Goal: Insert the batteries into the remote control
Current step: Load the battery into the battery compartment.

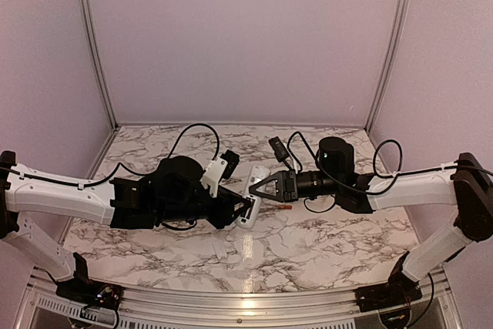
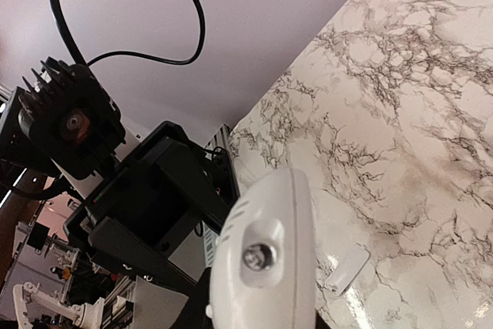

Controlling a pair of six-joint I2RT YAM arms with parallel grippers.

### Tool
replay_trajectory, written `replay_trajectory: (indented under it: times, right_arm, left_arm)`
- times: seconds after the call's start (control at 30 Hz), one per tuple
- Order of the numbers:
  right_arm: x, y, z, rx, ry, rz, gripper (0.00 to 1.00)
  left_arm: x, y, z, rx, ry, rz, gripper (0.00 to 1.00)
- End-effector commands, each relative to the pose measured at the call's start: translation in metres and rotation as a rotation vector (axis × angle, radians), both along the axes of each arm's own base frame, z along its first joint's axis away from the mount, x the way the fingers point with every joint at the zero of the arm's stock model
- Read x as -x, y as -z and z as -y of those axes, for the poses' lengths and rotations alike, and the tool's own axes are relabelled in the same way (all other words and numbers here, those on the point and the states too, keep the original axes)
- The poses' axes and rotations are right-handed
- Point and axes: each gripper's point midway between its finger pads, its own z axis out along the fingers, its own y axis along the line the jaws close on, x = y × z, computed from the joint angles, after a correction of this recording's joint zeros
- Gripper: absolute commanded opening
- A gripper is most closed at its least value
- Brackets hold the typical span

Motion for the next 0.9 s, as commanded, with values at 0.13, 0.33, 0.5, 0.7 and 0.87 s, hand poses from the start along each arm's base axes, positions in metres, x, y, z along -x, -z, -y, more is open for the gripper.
replay_trajectory:
  times: [0.13,0.33,0.5,0.7,0.87]
  right_arm:
    - [0.004,-0.044,0.001,-0.102,-0.019,0.067,0.00]
    - [0.004,-0.049,0.005,-0.139,-0.027,0.048,0.00]
    - [0.002,-0.045,0.009,-0.136,-0.023,0.052,0.00]
    - [0.002,-0.046,0.012,-0.138,-0.031,0.070,0.00]
    - [0.004,-0.054,0.014,-0.162,-0.048,0.089,0.00]
  left_arm:
    - [-0.008,0.013,-0.001,-0.059,-0.015,-0.007,0.21]
    - [-0.009,0.016,-0.001,-0.077,-0.008,-0.008,0.34]
    - [-0.004,0.011,-0.001,-0.064,0.044,-0.022,0.48]
    - [0.000,0.005,-0.007,-0.008,0.083,-0.052,0.40]
    - [0.000,0.008,-0.007,-0.007,0.096,-0.067,0.34]
